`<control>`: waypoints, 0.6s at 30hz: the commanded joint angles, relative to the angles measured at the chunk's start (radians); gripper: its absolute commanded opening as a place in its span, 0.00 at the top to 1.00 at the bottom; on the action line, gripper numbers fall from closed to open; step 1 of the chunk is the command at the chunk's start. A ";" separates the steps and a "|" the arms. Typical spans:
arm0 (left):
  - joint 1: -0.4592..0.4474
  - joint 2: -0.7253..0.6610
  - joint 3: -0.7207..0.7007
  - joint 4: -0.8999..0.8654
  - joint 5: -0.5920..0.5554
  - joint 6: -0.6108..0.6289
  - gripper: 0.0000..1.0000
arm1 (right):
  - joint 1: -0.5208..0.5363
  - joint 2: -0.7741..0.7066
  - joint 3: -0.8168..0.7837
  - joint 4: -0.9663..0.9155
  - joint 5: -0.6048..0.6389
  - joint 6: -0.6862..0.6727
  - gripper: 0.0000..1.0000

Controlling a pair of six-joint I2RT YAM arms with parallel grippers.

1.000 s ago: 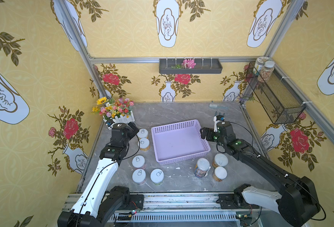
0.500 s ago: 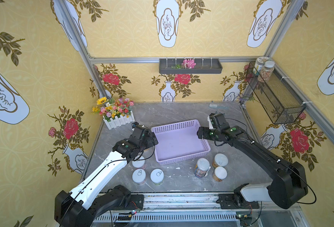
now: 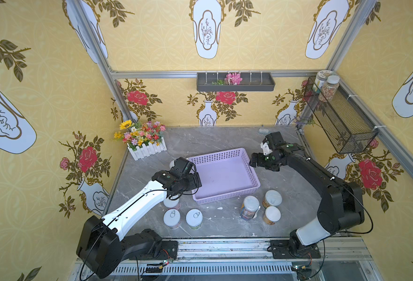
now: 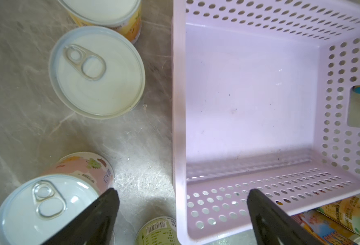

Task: Put the canned food in the basket
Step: Adjust the basket at the center of the board.

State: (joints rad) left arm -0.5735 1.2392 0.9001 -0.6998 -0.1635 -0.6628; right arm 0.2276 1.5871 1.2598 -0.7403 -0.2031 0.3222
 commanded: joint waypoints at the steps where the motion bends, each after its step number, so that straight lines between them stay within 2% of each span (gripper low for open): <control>1: 0.001 0.041 0.002 0.036 -0.008 0.002 0.00 | -0.002 0.041 0.027 -0.036 -0.013 -0.053 0.03; 12: 0.001 0.194 0.054 0.140 0.055 0.013 0.00 | 0.026 0.167 0.096 -0.092 0.001 -0.067 0.03; 18: 0.001 0.249 0.068 0.170 0.088 0.009 0.04 | 0.068 0.195 0.105 -0.096 -0.010 -0.073 0.03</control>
State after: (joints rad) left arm -0.5732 1.4685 0.9623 -0.5594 -0.1051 -0.6582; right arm 0.2813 1.7725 1.3552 -0.8173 -0.2081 0.2573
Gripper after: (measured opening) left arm 0.968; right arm 0.973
